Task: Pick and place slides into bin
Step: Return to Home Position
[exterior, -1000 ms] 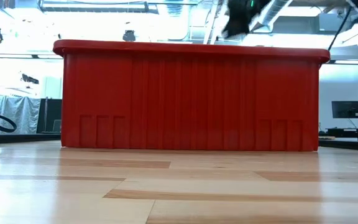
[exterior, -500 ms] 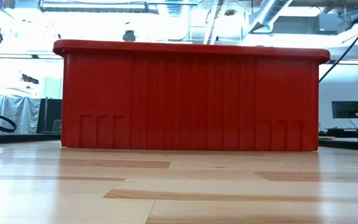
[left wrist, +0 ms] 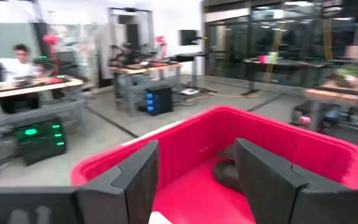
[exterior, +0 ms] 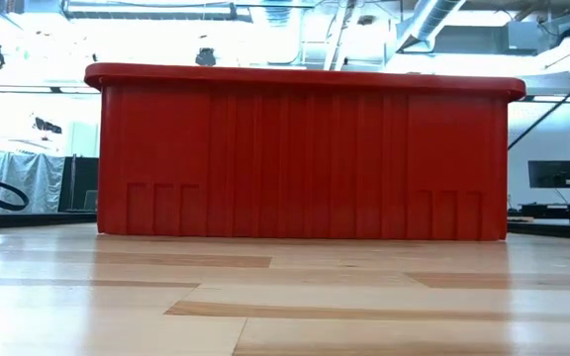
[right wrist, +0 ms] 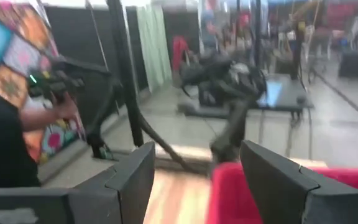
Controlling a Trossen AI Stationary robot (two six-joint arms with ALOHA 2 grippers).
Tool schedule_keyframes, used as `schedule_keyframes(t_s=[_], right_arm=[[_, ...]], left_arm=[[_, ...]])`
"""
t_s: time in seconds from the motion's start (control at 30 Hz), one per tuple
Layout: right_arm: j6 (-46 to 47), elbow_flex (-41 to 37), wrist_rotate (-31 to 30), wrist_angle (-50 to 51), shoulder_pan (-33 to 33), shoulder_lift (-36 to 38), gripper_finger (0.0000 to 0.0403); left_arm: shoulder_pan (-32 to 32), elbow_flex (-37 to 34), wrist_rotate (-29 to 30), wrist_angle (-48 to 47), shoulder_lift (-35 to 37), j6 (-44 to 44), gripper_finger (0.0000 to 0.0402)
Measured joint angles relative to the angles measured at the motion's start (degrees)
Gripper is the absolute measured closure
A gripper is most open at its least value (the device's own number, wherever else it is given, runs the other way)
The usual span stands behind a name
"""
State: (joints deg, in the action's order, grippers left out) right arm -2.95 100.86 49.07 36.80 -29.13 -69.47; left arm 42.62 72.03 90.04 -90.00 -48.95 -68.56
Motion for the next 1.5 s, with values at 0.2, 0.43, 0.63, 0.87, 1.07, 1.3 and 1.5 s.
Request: schedule_keyframes(t_s=[0.2, 0.43, 0.63, 0.87, 1.07, 1.3, 1.5], right_arm=[[15.83, -29.51, -12.31, -35.47, 7.22, 16.59, 0.0177], [25.19, -47.78, -18.62, -47.74, 10.30, 27.51, 0.0177], [29.22, -47.18, -11.79, -48.88, 10.19, 25.46, 0.0177], [33.10, -45.13, -4.40, -49.27, 6.59, 20.96, 0.0177], [31.42, -45.13, -2.47, -49.60, 6.15, 18.51, 0.0177], [31.02, -45.11, -2.99, -49.85, 6.16, 19.26, 0.0177], [33.01, -45.11, -4.46, -49.81, 6.18, 21.22, 0.0177]], left_arm=[[12.98, -1.03, 0.03, -0.04, 4.29, 3.94, 0.0203], [37.54, 0.44, 0.00, 0.04, 8.71, 10.74, 0.0205], [58.30, 10.84, 0.13, -0.04, 13.68, 24.86, 0.0241], [80.75, 23.33, 0.20, 3.67, 14.25, 36.64, 0.0301], [82.90, 23.28, -5.83, 15.93, 12.39, 47.00, 0.0324], [81.08, 16.86, -15.40, 18.73, 8.38, 33.26, 0.0326], [81.22, 9.53, -9.17, 21.23, 7.55, 33.38, 0.0326]])
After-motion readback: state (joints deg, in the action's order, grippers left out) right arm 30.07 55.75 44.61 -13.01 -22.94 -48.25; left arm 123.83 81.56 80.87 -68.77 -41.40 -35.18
